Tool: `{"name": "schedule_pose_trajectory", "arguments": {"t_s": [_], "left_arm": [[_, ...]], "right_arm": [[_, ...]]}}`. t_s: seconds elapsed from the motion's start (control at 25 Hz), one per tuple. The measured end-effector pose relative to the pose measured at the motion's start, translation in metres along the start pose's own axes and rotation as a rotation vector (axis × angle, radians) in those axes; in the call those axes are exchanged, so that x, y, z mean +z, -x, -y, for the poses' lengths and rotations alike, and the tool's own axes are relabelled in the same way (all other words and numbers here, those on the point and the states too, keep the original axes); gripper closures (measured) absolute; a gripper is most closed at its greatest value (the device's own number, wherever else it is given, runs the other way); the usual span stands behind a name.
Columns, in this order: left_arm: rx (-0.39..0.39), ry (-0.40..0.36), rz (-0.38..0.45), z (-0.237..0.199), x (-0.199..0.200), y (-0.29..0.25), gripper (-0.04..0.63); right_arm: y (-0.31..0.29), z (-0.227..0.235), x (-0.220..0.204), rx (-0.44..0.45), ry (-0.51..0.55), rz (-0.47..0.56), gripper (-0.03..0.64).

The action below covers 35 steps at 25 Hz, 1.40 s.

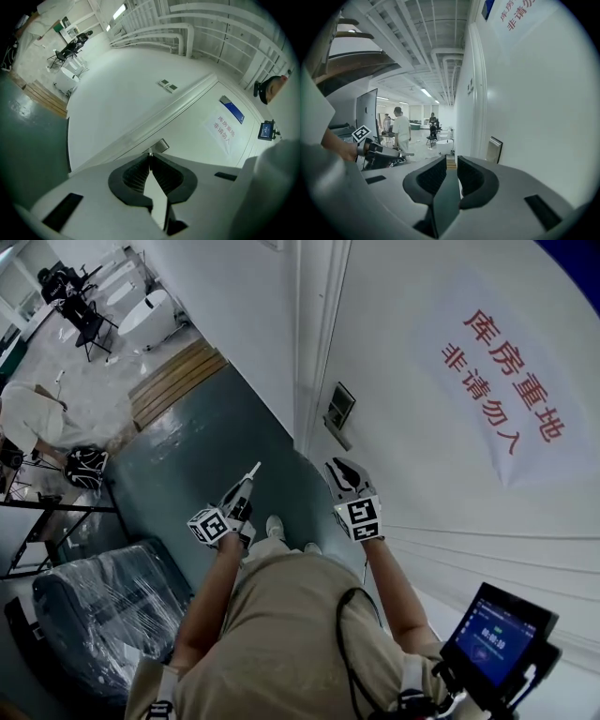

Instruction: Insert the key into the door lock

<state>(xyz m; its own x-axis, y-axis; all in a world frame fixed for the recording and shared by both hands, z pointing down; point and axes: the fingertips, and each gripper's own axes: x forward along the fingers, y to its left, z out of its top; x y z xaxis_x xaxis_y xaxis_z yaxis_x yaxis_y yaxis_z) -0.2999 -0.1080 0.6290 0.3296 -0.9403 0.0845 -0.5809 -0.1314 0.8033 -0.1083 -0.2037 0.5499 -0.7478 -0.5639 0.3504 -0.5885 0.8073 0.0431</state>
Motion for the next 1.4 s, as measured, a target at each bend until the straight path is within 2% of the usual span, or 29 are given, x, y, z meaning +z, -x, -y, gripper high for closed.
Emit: {"name": "schedule_pose_trajectory", "arguments": {"t_s": [0.32, 0.76, 0.92, 1.08, 1.4], "left_arm": [[-0.081, 0.027, -0.097, -0.015, 0.019, -0.041, 0.561], [-0.113, 0.06, -0.185, -0.036, 0.027, -0.079, 0.561], [-0.104, 0.107, -0.185, -0.038, 0.02, -0.095, 0.561], [-0.097, 0.188, -0.191, -0.033, 0.008, -0.114, 0.561], [-0.084, 0.238, -0.202, -0.026, -0.027, -0.173, 0.561]], "right_arm": [[-0.04, 0.01, 0.009, -0.062, -0.005, -0.025, 0.538], [-0.061, 0.028, 0.017, -0.128, -0.013, -0.032, 0.538], [-0.064, 0.037, 0.015, -0.118, -0.015, -0.034, 0.538], [-0.065, 0.05, 0.011, -0.105, -0.001, -0.051, 0.538], [-0.062, 0.083, -0.008, -0.058, 0.032, -0.071, 0.538]]}}
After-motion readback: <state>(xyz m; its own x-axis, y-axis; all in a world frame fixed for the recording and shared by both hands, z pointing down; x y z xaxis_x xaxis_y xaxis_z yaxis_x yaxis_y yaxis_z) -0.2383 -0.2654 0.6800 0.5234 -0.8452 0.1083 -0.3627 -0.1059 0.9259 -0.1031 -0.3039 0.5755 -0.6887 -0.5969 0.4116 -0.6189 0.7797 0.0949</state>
